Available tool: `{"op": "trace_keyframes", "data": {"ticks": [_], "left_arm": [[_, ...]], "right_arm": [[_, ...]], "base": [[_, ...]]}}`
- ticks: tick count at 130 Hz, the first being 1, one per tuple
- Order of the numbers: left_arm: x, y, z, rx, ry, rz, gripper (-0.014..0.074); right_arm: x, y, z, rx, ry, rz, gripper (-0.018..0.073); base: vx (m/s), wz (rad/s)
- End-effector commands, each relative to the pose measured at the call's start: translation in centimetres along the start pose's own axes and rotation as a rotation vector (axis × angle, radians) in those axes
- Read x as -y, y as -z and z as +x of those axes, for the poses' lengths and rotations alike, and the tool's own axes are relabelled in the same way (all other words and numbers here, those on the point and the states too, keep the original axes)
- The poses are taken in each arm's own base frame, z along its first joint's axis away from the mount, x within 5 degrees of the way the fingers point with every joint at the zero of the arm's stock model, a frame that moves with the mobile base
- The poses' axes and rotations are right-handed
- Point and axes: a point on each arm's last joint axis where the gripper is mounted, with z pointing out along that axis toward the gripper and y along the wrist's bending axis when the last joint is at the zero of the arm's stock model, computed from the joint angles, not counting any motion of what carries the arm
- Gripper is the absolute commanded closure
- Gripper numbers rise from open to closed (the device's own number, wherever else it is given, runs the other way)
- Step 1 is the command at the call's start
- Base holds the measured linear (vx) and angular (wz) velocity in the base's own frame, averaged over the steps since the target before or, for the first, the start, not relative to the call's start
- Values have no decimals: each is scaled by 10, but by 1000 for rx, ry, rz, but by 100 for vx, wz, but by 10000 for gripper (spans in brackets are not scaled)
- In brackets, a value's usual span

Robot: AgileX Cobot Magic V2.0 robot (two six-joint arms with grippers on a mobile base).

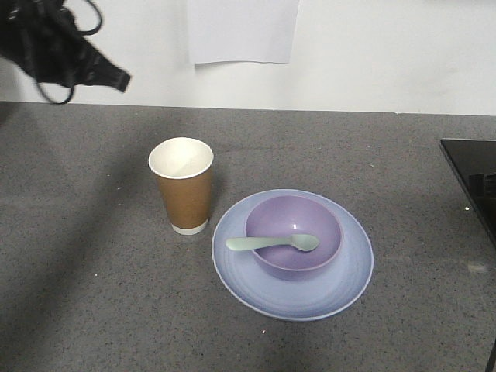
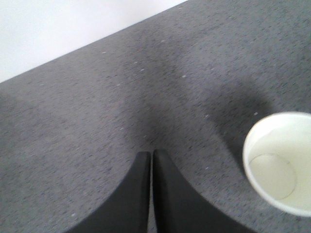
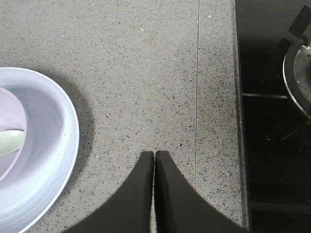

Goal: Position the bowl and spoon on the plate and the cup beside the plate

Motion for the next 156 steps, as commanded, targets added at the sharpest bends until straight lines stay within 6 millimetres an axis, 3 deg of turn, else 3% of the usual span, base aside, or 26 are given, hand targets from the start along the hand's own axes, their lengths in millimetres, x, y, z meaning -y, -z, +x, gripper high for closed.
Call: {"op": "trace_keyframes", "data": {"ticks": [1, 26, 51, 74, 98, 132, 156], "left_arm": [[-16, 44, 12, 193, 38, -56, 604], [-28, 65, 78, 301, 178, -94, 604], [-23, 80, 150, 389, 201, -131, 604], [-5, 77, 216, 469, 236, -121, 604], [14, 67, 271, 618, 277, -105, 604], [34, 48, 332, 722, 342, -80, 604], [42, 38, 355, 763, 350, -79, 604]], "right_arm": [[1, 11, -11, 98, 8, 6, 568], [1, 11, -11, 98, 8, 6, 568], [1, 11, -11, 98, 8, 6, 568], [1, 11, -11, 98, 8, 6, 568], [1, 11, -11, 98, 8, 6, 568], [1, 11, -11, 98, 8, 6, 568], [1, 11, -11, 98, 8, 6, 568]], "base": [[0, 0], [0, 0], [0, 0], [0, 0], [0, 0], [0, 0], [0, 0]]}}
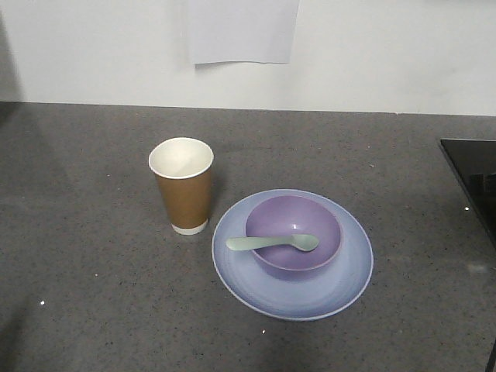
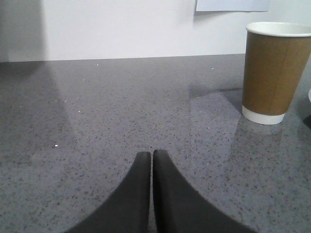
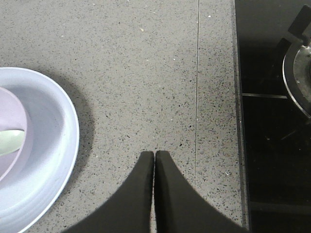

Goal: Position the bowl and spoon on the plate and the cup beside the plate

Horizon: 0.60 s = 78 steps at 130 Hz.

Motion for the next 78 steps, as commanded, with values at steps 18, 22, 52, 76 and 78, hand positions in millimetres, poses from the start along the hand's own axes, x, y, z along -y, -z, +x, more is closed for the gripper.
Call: {"op": "trace_keyframes", "data": {"ticks": [18, 22, 52, 76, 78], "left_arm": [[1, 8, -3, 159, 62, 22, 604], [1, 9, -4, 170, 68, 23, 604], [1, 12, -5, 206, 106, 31, 604], [1, 12, -5, 206, 96, 30, 604], [1, 12, -5, 206, 96, 30, 604]], "right_arm": [[1, 11, -11, 98, 8, 6, 568], [1, 11, -11, 98, 8, 6, 568], [1, 11, -11, 97, 8, 6, 568], [1, 11, -10, 94, 8, 6, 568], [1, 11, -10, 94, 8, 6, 568]], "base": [[0, 0], [0, 0], [0, 0], [0, 0], [0, 0]]}}
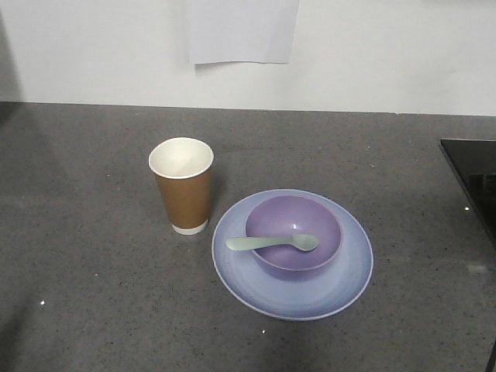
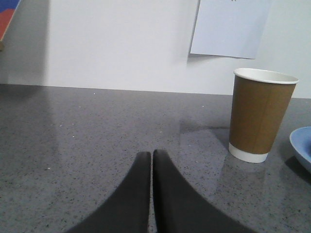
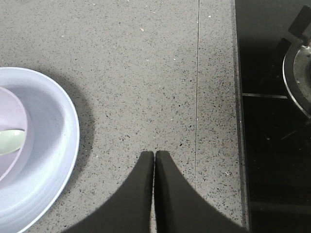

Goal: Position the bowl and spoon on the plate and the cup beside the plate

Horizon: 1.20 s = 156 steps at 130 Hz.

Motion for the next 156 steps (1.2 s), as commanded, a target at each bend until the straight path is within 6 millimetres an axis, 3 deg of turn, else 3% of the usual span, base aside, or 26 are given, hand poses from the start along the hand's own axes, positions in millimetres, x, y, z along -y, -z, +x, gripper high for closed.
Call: {"op": "trace_keyframes", "data": {"ticks": [1, 156], "left_arm": [[1, 1, -4, 76, 10, 14, 604], [1, 1, -1, 44, -21, 10, 604]], "right_arm": [[1, 11, -10, 94, 8, 6, 568], [1, 11, -10, 94, 8, 6, 568]], "base": [[0, 0], [0, 0]]}}
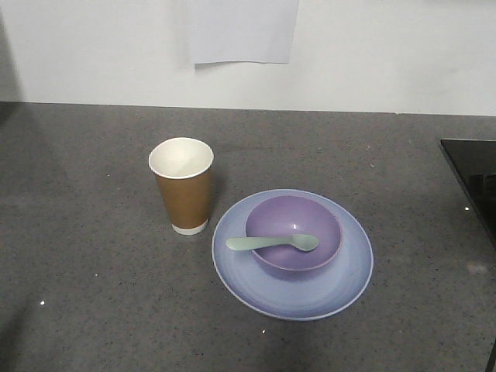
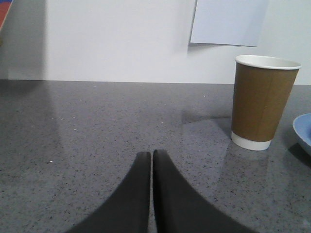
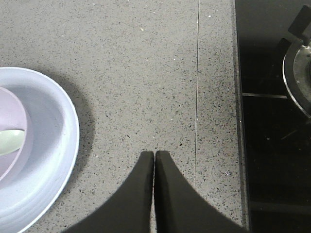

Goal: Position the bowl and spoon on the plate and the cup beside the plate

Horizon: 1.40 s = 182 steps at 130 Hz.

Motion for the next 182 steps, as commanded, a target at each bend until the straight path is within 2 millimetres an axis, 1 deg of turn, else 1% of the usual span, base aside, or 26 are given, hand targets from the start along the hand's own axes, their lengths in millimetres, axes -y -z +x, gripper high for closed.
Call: {"op": "trace_keyframes", "data": {"ticks": [1, 34, 47, 61, 65, 66, 79, 80, 81, 82, 88, 89, 90, 91, 92, 95, 106, 109, 110, 113, 124, 127, 128, 154, 166, 182], "left_arm": [[0, 1, -4, 76, 11, 8, 604], [0, 1, -4, 76, 11, 8, 604], [0, 1, -4, 76, 11, 8, 604], [0, 1, -4, 76, 11, 8, 604], [0, 1, -4, 76, 11, 8, 604], [0, 1, -4, 76, 11, 8, 604], [0, 1, -4, 76, 11, 8, 604], [0, 1, -4, 76, 11, 8, 604], [0, 1, -4, 76, 11, 8, 604], [0, 1, -4, 76, 11, 8, 604], [0, 1, -4, 76, 11, 8, 604], [0, 1, -4, 76, 11, 8, 604], [0, 1, -4, 76, 11, 8, 604], [0, 1, -4, 76, 11, 8, 604], [0, 1, -4, 76, 11, 8, 604], [0, 1, -4, 76, 11, 8, 604], [0, 1, -4, 76, 11, 8, 604], [0, 1, -4, 76, 11, 8, 604], [0, 1, -4, 76, 11, 8, 604], [0, 1, -4, 76, 11, 8, 604], [0, 1, -4, 76, 11, 8, 604], [0, 1, -4, 76, 11, 8, 604], [0, 1, -4, 76, 11, 8, 604], [0, 1, -4, 76, 11, 8, 604], [0, 1, -4, 76, 11, 8, 604], [0, 1, -4, 76, 11, 8, 604]], "right_arm": [[1, 11, -10, 94, 8, 6, 568], [1, 11, -11, 95, 9, 7, 568], [1, 17, -5, 129, 9, 6, 568], [2, 24, 13, 208, 29, 15, 568], [2, 24, 21, 224, 26, 14, 568], [2, 27, 23, 243, 24, 14, 568], [3, 30, 51, 313, 17, 13, 568], [3, 33, 54, 327, 17, 12, 568], [3, 31, 55, 323, 17, 12, 568], [3, 33, 57, 341, 11, 11, 568], [4, 32, 71, 358, 9, 11, 568], [3, 34, 71, 371, 9, 10, 568], [4, 31, 75, 366, 9, 11, 568], [4, 33, 75, 379, 9, 10, 568], [4, 31, 81, 378, 9, 11, 568], [4, 32, 84, 399, 10, 11, 568], [5, 25, 107, 448, 13, 13, 568], [5, 25, 111, 473, 14, 13, 568], [5, 22, 116, 473, 14, 13, 568], [5, 22, 119, 497, 14, 13, 568], [6, 12, 142, 536, 2, 8, 568], [6, 12, 144, 554, -9, 4, 568], [7, 9, 149, 553, -17, 2, 568], [8, -3, 185, 620, -87, -22, 568], [8, -9, 197, 628, -85, -22, 568], [9, -12, 207, 665, -77, -21, 568]], "base": [[0, 0], [0, 0], [0, 0], [0, 0], [0, 0], [0, 0], [0, 0], [0, 0], [0, 0], [0, 0], [0, 0], [0, 0], [0, 0], [0, 0], [0, 0], [0, 0], [0, 0], [0, 0], [0, 0], [0, 0], [0, 0], [0, 0], [0, 0], [0, 0], [0, 0], [0, 0]]}}
